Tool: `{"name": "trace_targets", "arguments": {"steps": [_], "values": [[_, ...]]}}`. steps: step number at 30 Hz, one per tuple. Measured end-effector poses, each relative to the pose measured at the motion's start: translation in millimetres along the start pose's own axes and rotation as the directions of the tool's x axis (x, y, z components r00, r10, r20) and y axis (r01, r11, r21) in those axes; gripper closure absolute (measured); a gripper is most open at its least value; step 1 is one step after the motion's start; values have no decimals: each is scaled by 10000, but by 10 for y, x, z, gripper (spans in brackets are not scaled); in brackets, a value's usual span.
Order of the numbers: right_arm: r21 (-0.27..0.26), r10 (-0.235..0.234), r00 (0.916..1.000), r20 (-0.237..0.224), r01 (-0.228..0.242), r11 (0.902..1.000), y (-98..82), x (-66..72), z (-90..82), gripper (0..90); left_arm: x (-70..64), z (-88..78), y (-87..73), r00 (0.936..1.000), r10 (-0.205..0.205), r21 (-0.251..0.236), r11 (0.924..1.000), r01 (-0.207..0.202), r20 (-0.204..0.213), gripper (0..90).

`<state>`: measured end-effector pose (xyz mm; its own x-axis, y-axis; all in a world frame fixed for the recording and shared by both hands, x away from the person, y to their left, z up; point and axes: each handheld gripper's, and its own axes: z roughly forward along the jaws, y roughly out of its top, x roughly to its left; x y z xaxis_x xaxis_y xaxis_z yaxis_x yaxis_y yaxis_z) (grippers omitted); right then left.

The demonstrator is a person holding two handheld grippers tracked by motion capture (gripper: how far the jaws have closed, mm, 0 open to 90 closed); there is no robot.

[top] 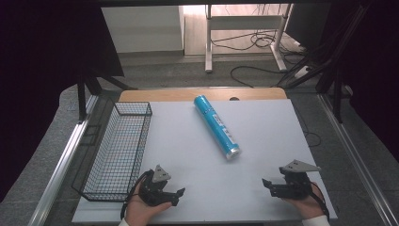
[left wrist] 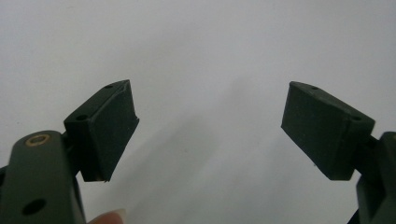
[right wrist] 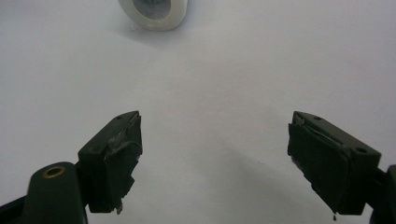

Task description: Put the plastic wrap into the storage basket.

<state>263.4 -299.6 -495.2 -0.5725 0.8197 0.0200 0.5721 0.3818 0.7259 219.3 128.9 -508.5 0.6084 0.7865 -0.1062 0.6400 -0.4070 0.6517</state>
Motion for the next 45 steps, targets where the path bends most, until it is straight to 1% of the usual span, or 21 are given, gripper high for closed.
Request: {"name": "trace_targets", "arguments": {"steps": [11,17,22,23,27,33,35,36,37,40,43,45], "values": [[27,270,9996,-91,-270,9996,9,-8,-4,196,13,-1,-2,10000,-45,16,10000,45,-18,177],[53,434,9990,-62,-434,9990,42,13,5,188,2,-20,-7,10000,22,-31,10000,-22,-37,176],[41,424,9991,-76,-423,9991,90,37,34,183,9,-43,-25,9999,-46,-80,10000,45,-107,176],[62,437,9990,-115,-436,9990,114,47,45,183,12,-50,-24,9998,-117,-102,9999,116,-130,176],[114,369,9990,-236,-366,9993,144,67,43,198,14,-45,-21,9999,-145,-84,9999,144,-88,176],[262,503,9979,-405,-493,9984,196,45,57,220,25,-49,-20,9997,-255,-112,9996,256,27,176],[360,447,9979,-468,-431,9984,257,51,71,226,37,-63,-20,9996,-290,-171,9994,291,51,175],[360,447,9979,-468,-431,9984,257,51,71,226,37,-63,-20,9996,-290,-171,9994,291,51,175],[344,448,9979,-478,-432,9985,300,63,77,231,44,-69,-20,9994,-326,-193,9993,327,70,175],[349,429,9977,-521,-411,9985,357,68,96,236,44,-69,-22,9994,-324,-183,9993,325,79,175],[418,289,9982,-519,-267,9988,441,84,132,235,37,-62,-23,9995,-300,-151,9994,302,120,175],[424,152,9985,-533,-130,9990,537,99,171,234,36,-59,-25,9995,-282,-111,9995,283,147,176]]}}
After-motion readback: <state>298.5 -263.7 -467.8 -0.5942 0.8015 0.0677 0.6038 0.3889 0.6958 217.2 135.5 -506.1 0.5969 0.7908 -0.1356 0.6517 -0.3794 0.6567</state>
